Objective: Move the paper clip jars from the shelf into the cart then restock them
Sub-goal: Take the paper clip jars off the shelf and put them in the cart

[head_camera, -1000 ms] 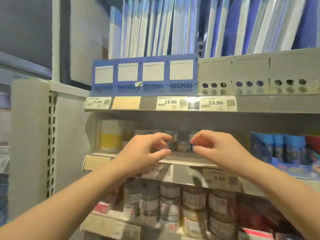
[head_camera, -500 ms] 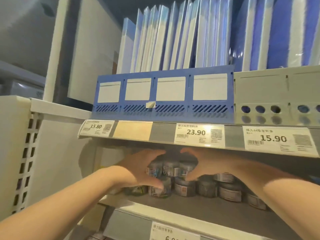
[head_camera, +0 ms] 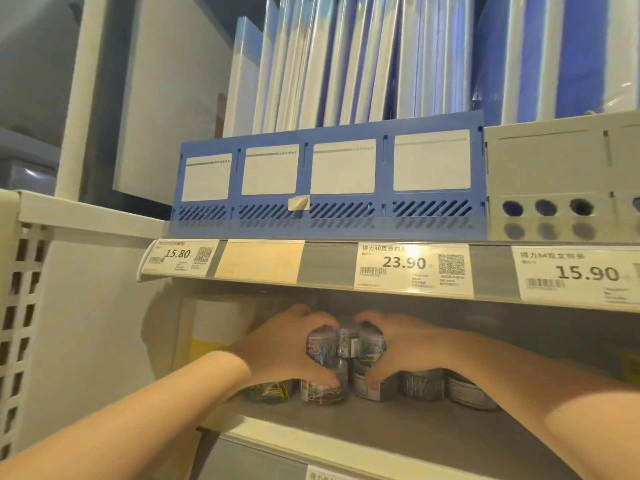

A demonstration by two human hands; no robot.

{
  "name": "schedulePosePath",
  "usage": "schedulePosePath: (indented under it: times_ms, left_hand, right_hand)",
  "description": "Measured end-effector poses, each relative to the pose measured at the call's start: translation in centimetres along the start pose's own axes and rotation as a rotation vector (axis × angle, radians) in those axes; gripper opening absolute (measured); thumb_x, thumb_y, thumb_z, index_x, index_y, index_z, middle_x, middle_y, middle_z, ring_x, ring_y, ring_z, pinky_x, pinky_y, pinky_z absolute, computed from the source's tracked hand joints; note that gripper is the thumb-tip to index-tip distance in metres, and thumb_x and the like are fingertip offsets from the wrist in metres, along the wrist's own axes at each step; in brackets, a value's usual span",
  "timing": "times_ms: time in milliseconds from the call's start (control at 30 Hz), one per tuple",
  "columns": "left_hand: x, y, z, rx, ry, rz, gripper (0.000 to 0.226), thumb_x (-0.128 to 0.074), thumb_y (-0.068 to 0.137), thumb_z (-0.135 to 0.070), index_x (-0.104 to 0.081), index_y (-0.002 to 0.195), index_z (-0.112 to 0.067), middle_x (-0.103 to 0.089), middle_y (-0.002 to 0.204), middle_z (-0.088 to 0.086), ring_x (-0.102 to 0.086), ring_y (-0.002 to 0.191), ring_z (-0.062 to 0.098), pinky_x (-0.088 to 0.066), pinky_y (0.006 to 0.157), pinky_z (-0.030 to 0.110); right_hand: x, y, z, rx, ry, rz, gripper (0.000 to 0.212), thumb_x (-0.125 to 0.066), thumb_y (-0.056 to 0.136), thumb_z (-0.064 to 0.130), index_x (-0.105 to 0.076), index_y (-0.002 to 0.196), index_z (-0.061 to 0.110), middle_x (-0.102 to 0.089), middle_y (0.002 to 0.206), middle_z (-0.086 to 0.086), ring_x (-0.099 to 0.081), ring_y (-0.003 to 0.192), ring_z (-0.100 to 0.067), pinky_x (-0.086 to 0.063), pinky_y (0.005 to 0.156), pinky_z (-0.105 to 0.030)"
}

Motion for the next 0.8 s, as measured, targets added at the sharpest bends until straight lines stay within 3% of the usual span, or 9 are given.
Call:
schedulePosePath:
  times_ms: [167, 367, 433, 500, 600, 800]
  left_hand:
    - [0.2, -0.4, -1.4, -0.047, -0.030, 0.006, 0.066, -0.077, 0.064, -0.049, -0.045, 0.122, -0.042, -0.036, 0.114, -0.012, -0.044, 0.105, 0.009, -0.038, 0.089, 0.019]
    - [1.8, -2.3, -4.6, -0.083, -0.023, -0.061, 0.066, -0.079, 0.062, -0.050, -0.047, 0.119, -0.044, -0.037, 0.112, -0.015, -0.044, 0.101, 0.005, -0.035, 0.082, 0.014]
    - [2.4, -3.4, -5.9, -0.098, -0.042, -0.083, 0.068, -0.079, 0.060, -0.052, -0.048, 0.120, -0.044, -0.040, 0.112, -0.017, -0.045, 0.101, 0.002, -0.036, 0.081, 0.014]
    - [2.6, -4.6, -7.3, -0.121, -0.048, -0.098, 0.073, -0.078, 0.059, -0.055, -0.049, 0.124, -0.041, -0.046, 0.114, -0.017, -0.047, 0.104, 0.001, -0.038, 0.085, 0.013]
    - [2.7, -6.8, -9.6, -0.172, -0.036, -0.143, 0.078, -0.075, 0.053, -0.065, -0.051, 0.123, -0.040, -0.049, 0.107, -0.017, -0.049, 0.096, 0.001, -0.042, 0.086, 0.016]
    - [3.0, -11.2, -15.2, -0.316, -0.152, -0.129, 0.065, -0.066, 0.054, -0.071, -0.049, 0.114, -0.053, -0.042, 0.108, -0.029, -0.045, 0.101, -0.012, -0.035, 0.081, 0.003]
  right_hand:
    - [1.5, -1.2, 1.5, 0.041, 0.000, -0.076, 0.081, -0.077, 0.071, 0.038, -0.033, 0.138, 0.031, -0.044, 0.128, 0.010, -0.042, 0.107, -0.007, -0.036, 0.079, -0.019]
    - [3.3, -4.8, 2.7, 0.100, 0.092, -0.130, 0.063, -0.079, 0.063, 0.042, -0.049, 0.118, 0.033, -0.055, 0.109, 0.015, -0.054, 0.100, -0.009, -0.046, 0.083, -0.027]
    - [3.7, -6.6, 3.0, 0.102, 0.122, -0.134, 0.060, -0.079, 0.064, 0.044, -0.050, 0.116, 0.034, -0.056, 0.111, 0.017, -0.055, 0.101, -0.007, -0.048, 0.092, -0.032]
    - [3.9, -9.1, 3.5, 0.072, 0.183, -0.075, 0.062, -0.077, 0.070, 0.043, -0.048, 0.124, 0.034, -0.054, 0.118, 0.018, -0.052, 0.107, -0.001, -0.043, 0.098, -0.024]
    - [4.6, -13.4, 4.6, 0.084, 0.170, -0.125, 0.062, -0.080, 0.069, 0.038, -0.048, 0.122, 0.038, -0.059, 0.109, 0.021, -0.055, 0.098, 0.003, -0.043, 0.083, -0.008]
    - [4.7, -22.4, 6.5, 0.087, 0.124, -0.224, 0.071, -0.084, 0.060, 0.042, -0.046, 0.120, 0.043, -0.052, 0.118, 0.021, -0.050, 0.107, 0.002, -0.045, 0.092, -0.021]
Point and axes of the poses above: each hand's wrist, its own y-axis towards the middle knuckle, its own x-axis out of the back of the hand, z = x × y, the point moved 3 cm from there along y, towards the middle knuckle
